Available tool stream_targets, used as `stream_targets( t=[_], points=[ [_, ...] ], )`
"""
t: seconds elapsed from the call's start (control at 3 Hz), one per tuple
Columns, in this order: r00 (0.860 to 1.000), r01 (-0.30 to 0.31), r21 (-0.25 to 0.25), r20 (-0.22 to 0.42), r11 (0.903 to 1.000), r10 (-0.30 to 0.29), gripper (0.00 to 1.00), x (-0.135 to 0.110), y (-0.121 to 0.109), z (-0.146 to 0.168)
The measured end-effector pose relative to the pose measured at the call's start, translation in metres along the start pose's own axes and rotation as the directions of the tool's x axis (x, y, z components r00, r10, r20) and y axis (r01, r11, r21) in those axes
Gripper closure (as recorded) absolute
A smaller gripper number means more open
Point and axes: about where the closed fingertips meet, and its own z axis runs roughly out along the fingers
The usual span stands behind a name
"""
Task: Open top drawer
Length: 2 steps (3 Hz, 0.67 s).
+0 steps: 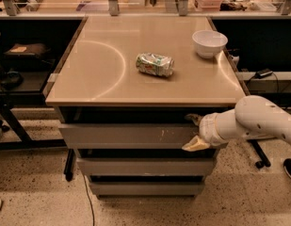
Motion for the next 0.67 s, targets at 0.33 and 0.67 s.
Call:
stream_targets(
  t=[0.33, 0.67],
  points=[
    [1.0, 0.0, 0.0, 0.0, 1.0, 0.0, 0.66, -0.0035, -0.0023, -0.0052],
    [1.0, 0.0, 0.0, 0.0, 1.0, 0.0, 0.88, -0.0072, -0.0045, -0.0105]
  ],
)
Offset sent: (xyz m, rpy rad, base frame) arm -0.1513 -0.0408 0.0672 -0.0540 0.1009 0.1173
